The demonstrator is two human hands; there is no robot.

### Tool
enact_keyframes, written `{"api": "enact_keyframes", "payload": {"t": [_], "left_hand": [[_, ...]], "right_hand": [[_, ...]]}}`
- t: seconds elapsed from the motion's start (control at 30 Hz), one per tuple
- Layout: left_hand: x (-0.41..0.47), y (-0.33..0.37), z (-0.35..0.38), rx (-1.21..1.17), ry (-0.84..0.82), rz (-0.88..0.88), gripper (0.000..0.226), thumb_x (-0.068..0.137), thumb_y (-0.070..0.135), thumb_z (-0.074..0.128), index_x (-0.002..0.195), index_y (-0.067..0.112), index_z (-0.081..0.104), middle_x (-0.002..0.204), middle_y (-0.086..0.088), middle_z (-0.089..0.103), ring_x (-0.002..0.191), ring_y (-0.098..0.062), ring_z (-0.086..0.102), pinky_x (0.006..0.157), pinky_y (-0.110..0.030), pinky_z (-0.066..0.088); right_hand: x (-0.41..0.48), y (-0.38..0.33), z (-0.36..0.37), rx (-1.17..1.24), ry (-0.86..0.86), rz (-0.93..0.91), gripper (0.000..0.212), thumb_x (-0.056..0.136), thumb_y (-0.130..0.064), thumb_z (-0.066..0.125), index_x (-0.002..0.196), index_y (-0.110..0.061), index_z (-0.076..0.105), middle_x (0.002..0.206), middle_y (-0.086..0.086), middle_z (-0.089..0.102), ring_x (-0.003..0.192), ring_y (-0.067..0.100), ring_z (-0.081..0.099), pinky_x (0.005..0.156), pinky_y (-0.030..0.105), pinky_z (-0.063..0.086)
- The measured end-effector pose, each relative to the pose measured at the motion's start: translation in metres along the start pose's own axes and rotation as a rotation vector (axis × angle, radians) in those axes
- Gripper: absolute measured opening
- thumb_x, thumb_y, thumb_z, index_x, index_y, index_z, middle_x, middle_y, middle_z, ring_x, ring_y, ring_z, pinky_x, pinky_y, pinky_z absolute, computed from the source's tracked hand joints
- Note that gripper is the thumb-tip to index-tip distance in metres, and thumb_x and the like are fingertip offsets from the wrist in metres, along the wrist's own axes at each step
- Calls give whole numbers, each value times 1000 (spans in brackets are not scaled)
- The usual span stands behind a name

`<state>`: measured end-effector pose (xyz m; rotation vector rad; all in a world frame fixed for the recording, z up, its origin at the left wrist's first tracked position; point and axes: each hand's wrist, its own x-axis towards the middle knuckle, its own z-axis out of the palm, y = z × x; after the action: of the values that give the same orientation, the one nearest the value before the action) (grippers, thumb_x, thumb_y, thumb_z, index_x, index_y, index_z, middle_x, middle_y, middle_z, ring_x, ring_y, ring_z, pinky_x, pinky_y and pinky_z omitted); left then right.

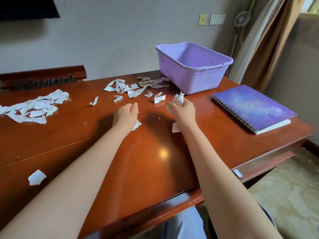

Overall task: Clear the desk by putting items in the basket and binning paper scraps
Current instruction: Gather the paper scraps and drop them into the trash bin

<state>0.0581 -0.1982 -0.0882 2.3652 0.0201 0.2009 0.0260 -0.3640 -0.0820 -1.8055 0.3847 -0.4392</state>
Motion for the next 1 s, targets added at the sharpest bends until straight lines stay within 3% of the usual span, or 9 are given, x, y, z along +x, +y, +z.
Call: {"api": "enact_keyframes", "payload": {"t": [0.07, 0.13, 0.27, 0.33, 0.47, 0.57, 0.8, 1.0], "left_hand": [[2, -1, -10, -15, -62, 6, 37, 101, 31, 31, 109, 11, 61, 112, -6, 62, 100, -16, 55, 77, -26, 42], [2, -6, -16, 143, -110, 80, 30, 99, 31, 40, 114, 13, 59, 118, -6, 58, 102, -16, 53, 78, -26, 45], [-10, -8, -9, 568, -117, 206, 45, 94, 46, 45, 125, 13, 50, 128, -9, 47, 118, -25, 46, 94, -35, 45], [-15, -8, -4, 648, -74, 230, 48, 95, 47, 42, 125, 10, 46, 127, -12, 49, 117, -26, 48, 95, -36, 45], [-19, -7, -2, 640, -42, 228, 44, 96, 47, 39, 116, 9, 49, 115, -11, 59, 106, -25, 57, 85, -32, 49], [-22, -4, -3, 649, -26, 247, 41, 96, 46, 42, 114, 10, 48, 111, -10, 61, 99, -23, 60, 80, -29, 51], [-29, 2, -6, 617, -14, 278, 33, 96, 41, 45, 113, 14, 45, 103, -7, 63, 73, -16, 55, 60, -19, 46], [-31, 11, -14, 293, -27, 58, 33, 95, 34, 49, 121, 14, 45, 120, -10, 57, 102, -24, 58, 71, -24, 45]], "right_hand": [[-7, 5, 0, 10, 8, -18, 10, 88, -23, 62, 84, -14, 59, 73, -5, 58, 70, 13, 53, 58, 20, 40], [-12, 7, 0, 12, 14, -39, 14, 88, -24, 61, 86, -10, 61, 75, -2, 59, 69, 13, 52, 59, 21, 40], [-18, 6, 0, -30, -4, -90, 10, 87, -19, 56, 80, -12, 58, 70, -5, 56, 66, 11, 49, 56, 21, 38], [-19, 6, 0, -45, -5, -108, 10, 87, -18, 56, 78, -16, 56, 69, -7, 55, 65, 9, 49, 56, 20, 39], [-20, 6, -1, -50, -3, -130, 25, 87, -16, 54, 65, -27, 49, 66, -10, 53, 60, 5, 46, 53, 16, 36], [-20, 5, 0, -59, -3, -137, 30, 86, -14, 53, 62, -31, 47, 64, -11, 52, 59, 5, 46, 55, 20, 37], [-19, 7, 1, -56, 3, -137, 10, 87, -16, 54, 77, -14, 56, 68, -7, 54, 63, 8, 47, 54, 18, 38], [-20, 8, -2, 8, 8, -113, 11, 86, -18, 59, 77, -12, 56, 68, -6, 55, 65, 10, 48, 59, 22, 39]]}}
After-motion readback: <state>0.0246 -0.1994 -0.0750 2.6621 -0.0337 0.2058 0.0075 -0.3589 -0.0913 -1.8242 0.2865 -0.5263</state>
